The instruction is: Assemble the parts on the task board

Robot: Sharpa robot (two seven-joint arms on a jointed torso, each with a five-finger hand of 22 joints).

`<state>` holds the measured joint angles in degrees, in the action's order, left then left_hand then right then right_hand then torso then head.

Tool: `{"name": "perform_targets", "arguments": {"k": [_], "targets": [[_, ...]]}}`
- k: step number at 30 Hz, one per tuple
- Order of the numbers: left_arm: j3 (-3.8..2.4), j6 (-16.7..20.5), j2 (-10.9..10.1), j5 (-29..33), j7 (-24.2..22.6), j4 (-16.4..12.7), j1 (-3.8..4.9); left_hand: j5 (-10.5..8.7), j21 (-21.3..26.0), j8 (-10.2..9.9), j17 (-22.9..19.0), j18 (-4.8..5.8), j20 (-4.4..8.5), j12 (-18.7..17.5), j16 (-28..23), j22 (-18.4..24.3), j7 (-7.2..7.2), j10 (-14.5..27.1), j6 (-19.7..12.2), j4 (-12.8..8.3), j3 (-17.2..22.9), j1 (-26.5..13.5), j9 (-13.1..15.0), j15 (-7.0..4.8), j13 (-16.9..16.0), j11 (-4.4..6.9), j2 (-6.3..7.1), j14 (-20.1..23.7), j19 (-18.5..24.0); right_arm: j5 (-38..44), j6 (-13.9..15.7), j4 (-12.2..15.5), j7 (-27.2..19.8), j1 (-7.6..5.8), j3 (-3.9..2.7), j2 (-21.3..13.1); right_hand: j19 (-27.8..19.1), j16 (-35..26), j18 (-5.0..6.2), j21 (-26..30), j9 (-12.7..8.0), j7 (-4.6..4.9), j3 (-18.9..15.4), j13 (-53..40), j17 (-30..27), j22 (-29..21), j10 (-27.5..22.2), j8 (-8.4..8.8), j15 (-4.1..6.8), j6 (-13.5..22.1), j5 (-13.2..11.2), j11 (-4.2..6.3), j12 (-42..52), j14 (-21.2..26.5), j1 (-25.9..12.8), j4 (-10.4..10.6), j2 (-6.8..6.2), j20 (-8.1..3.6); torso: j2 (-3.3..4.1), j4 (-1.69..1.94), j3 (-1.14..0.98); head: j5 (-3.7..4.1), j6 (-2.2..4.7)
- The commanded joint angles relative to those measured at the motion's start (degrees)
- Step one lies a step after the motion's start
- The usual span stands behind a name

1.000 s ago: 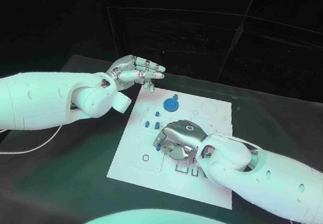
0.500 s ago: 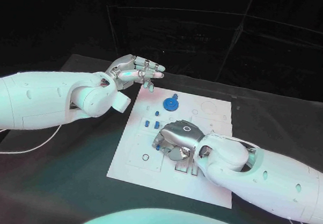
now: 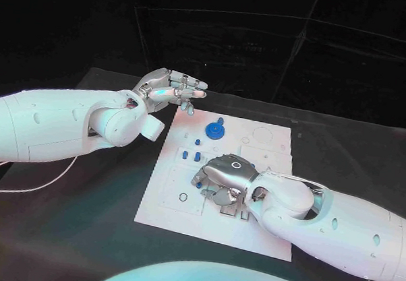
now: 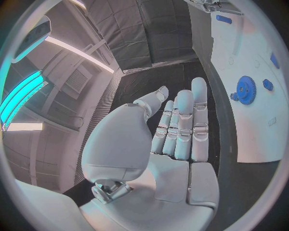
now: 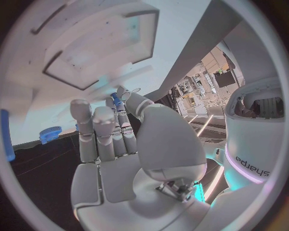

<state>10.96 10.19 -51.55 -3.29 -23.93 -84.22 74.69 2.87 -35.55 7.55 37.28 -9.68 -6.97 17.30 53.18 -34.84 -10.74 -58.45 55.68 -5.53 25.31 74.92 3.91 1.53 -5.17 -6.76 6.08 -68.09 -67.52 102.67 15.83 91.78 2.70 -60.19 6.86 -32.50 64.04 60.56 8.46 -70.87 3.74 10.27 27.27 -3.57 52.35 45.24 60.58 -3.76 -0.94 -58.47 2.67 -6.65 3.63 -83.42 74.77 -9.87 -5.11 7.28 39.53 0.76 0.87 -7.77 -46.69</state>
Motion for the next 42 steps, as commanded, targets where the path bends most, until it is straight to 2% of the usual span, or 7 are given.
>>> {"name": "perform_targets", "arguments": {"k": [1,8,11,18,23,32,42], "targets": [[-0.05,-0.83,-0.05,0.23,-0.02,-0.04,0.11,-0.04,0.09,-0.14,-0.05,-0.77,-0.14,0.19,-0.21,0.05,-0.23,0.3,-0.19,-0.1,-0.23,0.1,-0.07,0.12,0.09,-0.07,-0.16,0.3,0.36,-1.35,5.17,0.74,-1.15,-0.01,0.07,-1.1,-1.11,-0.59,0.12,0.92,0.05,-0.01,-0.61,-0.07,-0.66,-1.31,-0.82,0.21,-0.51,0.64,0.29,-0.17,0.23,0.01,-0.32,-0.03,-0.25,0.13,-0.02,-0.06,-0.07,0.16,0.2],[-0.04,-1.01,-0.06,0.22,0.12,0.15,0.11,-0.04,0.09,-0.14,-0.05,-0.77,-0.14,0.19,-0.21,0.05,-0.23,0.3,-0.19,-0.1,-0.23,0.1,-0.07,0.12,0.09,-0.07,-0.16,0.3,0.36,-4.8,9.56,3.26,-2.85,-0.01,0.04,-4.66,-1.78,-1.31,0.33,1.56,0.05,0.08,-0.92,-0.12,-1.57,-2.47,-1.13,0.21,-0.57,1.07,0.31,-0.24,0.42,0.28,-0.14,0.01,-0.18,0.21,-0.1,-0.16,-0.08,0.56,0.65],[-0.03,-1.18,0.0,0.22,0.19,0.28,0.1,-0.04,0.09,-0.14,-0.05,-0.77,-0.14,0.19,-0.21,0.05,-0.23,0.3,-0.19,-0.1,-0.23,0.1,-0.07,0.12,0.09,-0.07,-0.16,0.3,0.36,-6.9,10.15,4.69,-2.9,-0.07,-0.19,-6.98,-1.83,-1.41,0.35,1.68,0.06,-0.02,-1.14,-0.15,-1.7,-2.6,-1.15,0.21,-0.58,1.27,0.3,-0.2,0.57,0.34,-0.18,0.13,-0.16,0.24,-0.09,-0.1,-0.01,1.35,1.11],[-0.01,-1.6,0.12,0.22,0.4,0.52,0.09,-0.04,0.14,-0.13,-0.1,-0.77,-0.15,0.23,-0.22,0.08,-0.23,0.33,-0.19,-0.08,-0.28,0.06,-0.06,0.13,0.09,-0.07,-0.2,0.33,0.37,-10.69,9.44,6.11,-1.5,-0.45,-3.94,-11.63,-2.86,-3.08,0.7,3.1,0.02,-0.13,-2.76,-0.07,-3.82,-4.79,-3.17,0.24,-0.62,3.05,0.3,-0.26,0.55,0.88,-0.05,0.61,-0.19,0.32,-0.07,-0.27,-0.06,2.62,2.07],[-0.01,-1.76,0.23,0.22,0.45,0.59,0.09,-0.04,0.14,-0.13,-0.1,-0.77,-0.15,0.23,-0.22,0.08,-0.23,0.33,-0.19,-0.08,-0.28,0.06,-0.06,0.13,0.09,-0.07,-0.2,0.33,0.37,-11.64,6.42,6.97,-0.04,-1.53,-5.01,-14.45,-2.98,-3.52,0.75,3.51,0.07,-0.21,-3.51,-0.13,-4.38,-5.28,-3.64,0.18,-0.61,3.63,0.3,-0.22,0.81,0.97,0.16,0.75,-0.12,0.32,-0.02,-0.01,-0.02,3.29,2.57],[0.0,-1.83,0.28,0.22,0.48,0.56,0.09,-0.04,0.14,-0.13,-0.1,-0.77,-0.15,0.23,-0.22,0.08,-0.23,0.33,-0.19,-0.08,-0.28,0.06,-0.06,0.13,0.09,-0.07,-0.2,0.33,0.37,-8.6,-1.67,8.85,3.9,-2.52,-5.45,-19.12,-2.77,-3.73,0.76,3.94,0.27,-0.65,-5.35,-0.2,-4.78,-5.63,-3.03,-0.06,-0.37,3.13,0.24,0.13,1.88,0.87,-0.21,1.27,-0.62,0.16,0.03,-0.16,-0.02,3.16,2.63],[0.0,-1.9,0.33,0.22,0.49,0.56,0.09,-0.04,0.14,-0.13,-0.1,-0.77,-0.15,0.23,-0.22,0.08,-0.23,0.33,-0.19,-0.08,-0.28,0.06,-0.06,0.13,0.09,-0.07,-0.2,0.33,0.37,-5.71,-4.93,8.2,5.36,-2.64,-5.5,-18.44,-2.53,-3.82,0.74,4.15,0.32,-1.05,-6.06,-0.22,-4.97,-5.69,-2.8,-0.1,-0.18,2.86,0.28,0.35,2.47,0.79,0.27,1.49,-0.25,-0.01,0.03,0.01,-0.02,3.26,2.44]]}}
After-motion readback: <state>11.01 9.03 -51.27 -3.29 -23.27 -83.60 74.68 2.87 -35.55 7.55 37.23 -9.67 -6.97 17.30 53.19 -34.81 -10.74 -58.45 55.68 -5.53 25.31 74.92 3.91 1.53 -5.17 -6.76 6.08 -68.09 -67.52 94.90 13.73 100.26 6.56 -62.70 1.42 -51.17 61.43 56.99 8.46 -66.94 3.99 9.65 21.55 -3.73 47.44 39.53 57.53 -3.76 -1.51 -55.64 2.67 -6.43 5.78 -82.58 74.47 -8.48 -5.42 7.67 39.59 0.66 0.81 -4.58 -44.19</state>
